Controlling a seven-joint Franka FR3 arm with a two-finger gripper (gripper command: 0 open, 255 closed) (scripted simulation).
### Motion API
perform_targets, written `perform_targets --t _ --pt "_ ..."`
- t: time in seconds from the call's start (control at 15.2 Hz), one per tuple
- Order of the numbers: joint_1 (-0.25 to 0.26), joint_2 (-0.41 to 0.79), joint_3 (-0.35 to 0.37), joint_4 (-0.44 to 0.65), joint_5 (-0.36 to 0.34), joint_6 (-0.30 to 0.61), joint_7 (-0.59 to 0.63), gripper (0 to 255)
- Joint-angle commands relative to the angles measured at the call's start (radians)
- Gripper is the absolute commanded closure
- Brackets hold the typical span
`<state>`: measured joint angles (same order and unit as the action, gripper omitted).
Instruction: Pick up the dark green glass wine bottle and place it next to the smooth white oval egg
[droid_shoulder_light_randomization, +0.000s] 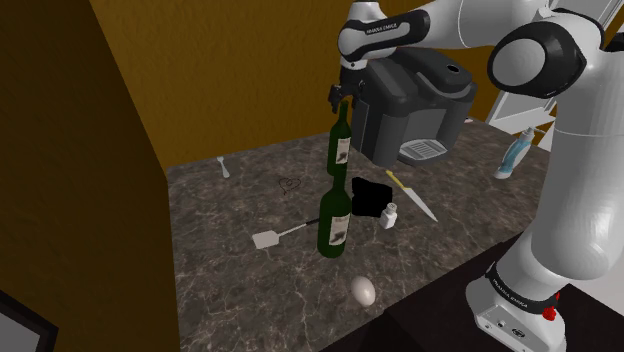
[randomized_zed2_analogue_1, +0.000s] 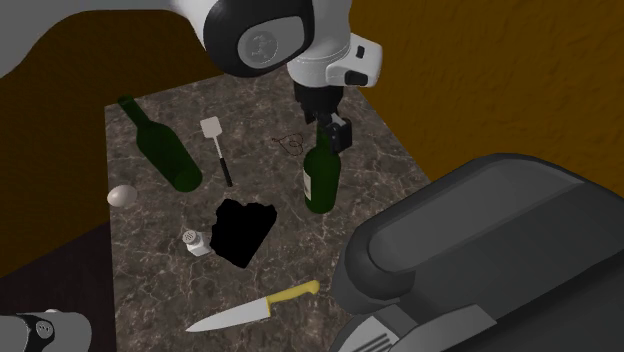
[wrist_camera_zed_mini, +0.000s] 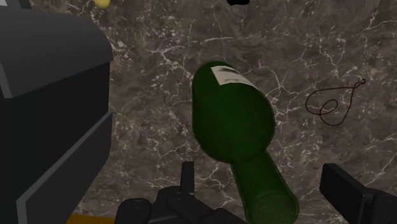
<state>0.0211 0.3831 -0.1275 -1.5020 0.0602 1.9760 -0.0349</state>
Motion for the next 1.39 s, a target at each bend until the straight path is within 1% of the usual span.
perform_targets --t 0.0,0.33,0.4,0.99,1.32 --pt "0.0 -0.001 0.0 -0.005 0.0 0.004 0.0 0" --pt "0.0 -0.001 0.0 -0.005 0.0 0.004 0.0 0" --pt "0.0 -0.001 0.0 -0.005 0.0 0.004 0.0 255" --pt "0.0 -0.001 0.0 -0.005 0.0 0.004 0.0 255" --pt "-0.001 -0.008 -0.001 0.052 -0.002 -0.06 0.002 255"
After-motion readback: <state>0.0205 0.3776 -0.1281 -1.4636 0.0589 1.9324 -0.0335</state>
